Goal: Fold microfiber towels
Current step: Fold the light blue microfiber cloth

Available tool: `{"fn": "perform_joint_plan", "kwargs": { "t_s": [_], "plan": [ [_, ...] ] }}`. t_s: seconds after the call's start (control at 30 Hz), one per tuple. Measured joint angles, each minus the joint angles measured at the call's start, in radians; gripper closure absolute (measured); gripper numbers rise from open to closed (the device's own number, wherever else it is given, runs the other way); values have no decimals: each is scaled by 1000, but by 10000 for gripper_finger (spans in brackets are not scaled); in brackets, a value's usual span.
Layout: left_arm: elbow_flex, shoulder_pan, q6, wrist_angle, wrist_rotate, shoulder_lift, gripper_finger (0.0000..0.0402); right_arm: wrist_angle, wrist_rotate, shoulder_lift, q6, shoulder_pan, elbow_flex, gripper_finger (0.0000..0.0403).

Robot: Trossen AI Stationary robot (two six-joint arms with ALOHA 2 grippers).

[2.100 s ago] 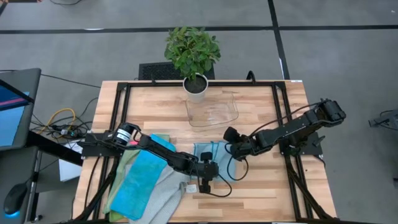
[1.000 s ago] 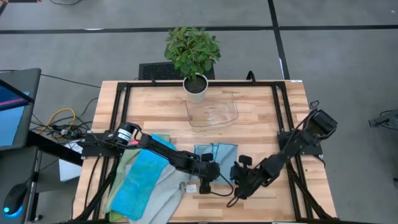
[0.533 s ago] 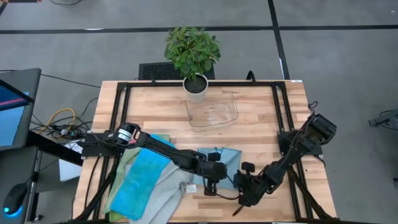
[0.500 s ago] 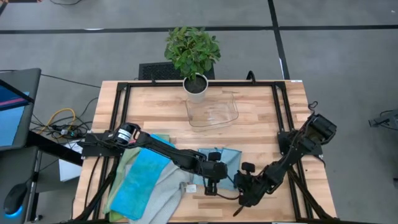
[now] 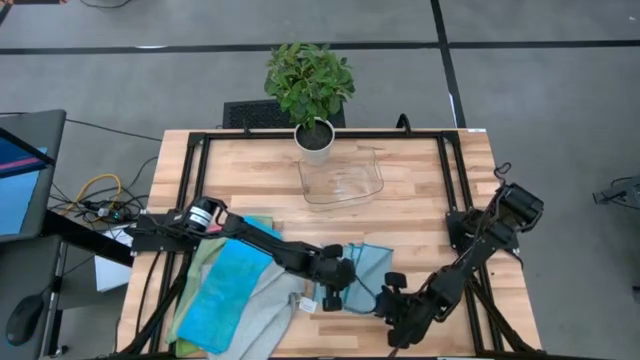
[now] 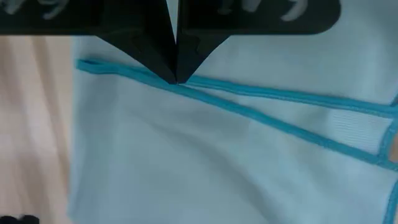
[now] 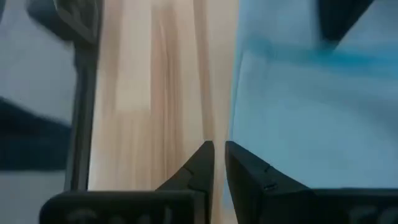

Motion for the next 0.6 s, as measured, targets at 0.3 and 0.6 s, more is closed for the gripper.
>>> {"fn": "perform_joint_plan", "kwargs": {
  "t_s": [0.3,0.6],
  "plan": [
    [-23,-15,-42,-3,-14,0,401,74,62,-1,-148,-95,8,319],
    [-23,-30,-26,-7,-15,0,401,153,40,71,-200,-126,5,255]
  ]
}}
